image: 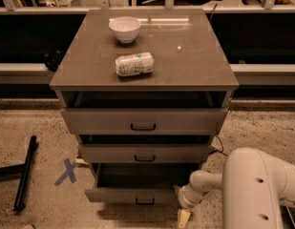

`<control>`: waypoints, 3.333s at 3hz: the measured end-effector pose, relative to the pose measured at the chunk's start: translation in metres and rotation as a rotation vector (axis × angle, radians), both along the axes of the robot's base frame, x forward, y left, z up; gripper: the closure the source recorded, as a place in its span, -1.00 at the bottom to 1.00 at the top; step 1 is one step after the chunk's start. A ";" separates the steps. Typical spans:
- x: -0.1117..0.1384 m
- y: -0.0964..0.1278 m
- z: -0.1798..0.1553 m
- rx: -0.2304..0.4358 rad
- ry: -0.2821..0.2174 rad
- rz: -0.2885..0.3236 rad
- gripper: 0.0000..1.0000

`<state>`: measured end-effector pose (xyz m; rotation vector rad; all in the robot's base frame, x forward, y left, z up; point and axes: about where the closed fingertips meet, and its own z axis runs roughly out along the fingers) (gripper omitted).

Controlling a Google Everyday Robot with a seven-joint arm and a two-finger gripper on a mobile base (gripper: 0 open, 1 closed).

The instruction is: Open bottom drawer

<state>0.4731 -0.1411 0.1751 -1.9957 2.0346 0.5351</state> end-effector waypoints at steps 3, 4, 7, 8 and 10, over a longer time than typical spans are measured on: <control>0.004 0.012 -0.008 -0.044 0.042 0.039 -0.66; 0.000 0.012 -0.009 -0.047 0.054 0.038 -0.20; -0.019 0.009 0.005 -0.043 0.025 0.032 1.00; -0.019 0.009 0.004 -0.043 0.025 0.032 0.65; -0.022 0.011 0.002 -0.041 0.032 0.034 -0.28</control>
Offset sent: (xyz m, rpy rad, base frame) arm 0.0101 0.0119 -0.0053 -0.0580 0.0376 0.0467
